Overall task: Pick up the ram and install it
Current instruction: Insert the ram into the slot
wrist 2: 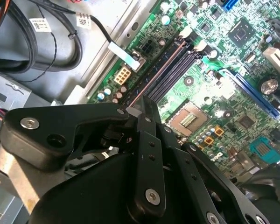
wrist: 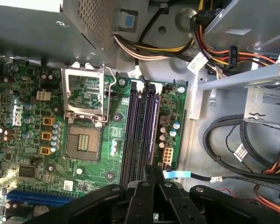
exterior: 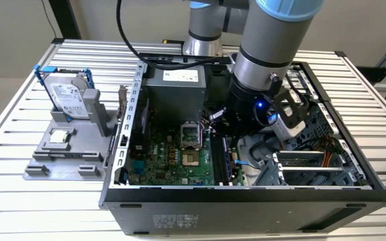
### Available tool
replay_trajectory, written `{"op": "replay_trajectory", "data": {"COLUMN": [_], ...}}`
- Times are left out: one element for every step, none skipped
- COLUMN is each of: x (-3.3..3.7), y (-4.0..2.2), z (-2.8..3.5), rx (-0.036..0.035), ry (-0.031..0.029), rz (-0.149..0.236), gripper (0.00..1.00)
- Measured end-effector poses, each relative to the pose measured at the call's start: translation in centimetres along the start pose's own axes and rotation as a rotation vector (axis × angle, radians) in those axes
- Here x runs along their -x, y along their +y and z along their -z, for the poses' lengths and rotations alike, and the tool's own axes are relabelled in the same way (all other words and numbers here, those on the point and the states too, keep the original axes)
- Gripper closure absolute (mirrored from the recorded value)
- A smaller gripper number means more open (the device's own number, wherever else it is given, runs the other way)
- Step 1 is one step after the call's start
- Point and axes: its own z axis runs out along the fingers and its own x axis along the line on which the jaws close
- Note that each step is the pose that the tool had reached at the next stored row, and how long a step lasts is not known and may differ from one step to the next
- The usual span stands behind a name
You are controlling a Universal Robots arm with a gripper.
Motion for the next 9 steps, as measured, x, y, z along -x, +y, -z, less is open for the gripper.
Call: {"op": "replay_trajectory", "data": {"x": [0.00,0.00,0.00,0.00,0.00,0.00,0.00,0.00,0.00], "y": [0.00,0.00,0.00,0.00,0.00,0.00,0.00,0.00,0.00], "z": [0.00,0.01,0.03,0.03,0.04,0.06,0.06,0.06,0.07], "rx": [0.0001,0.0000,-0.0001,-0.0001,0.0000,-0.0002,-0.0002,-0.0001,-0.0002], "ry": [-0.0002,-0.0002,-0.0002,-0.0003,-0.0004,-0.0004,-0.0005,-0.0006,-0.0007], "rz": [0.006,0.011,0.017,0.022,0.028,0.032,0.037,0.042,0.047], "gripper": [1.00,1.00,1.00,1.00,1.00,1.00,1.00,1.00,1.00]}}
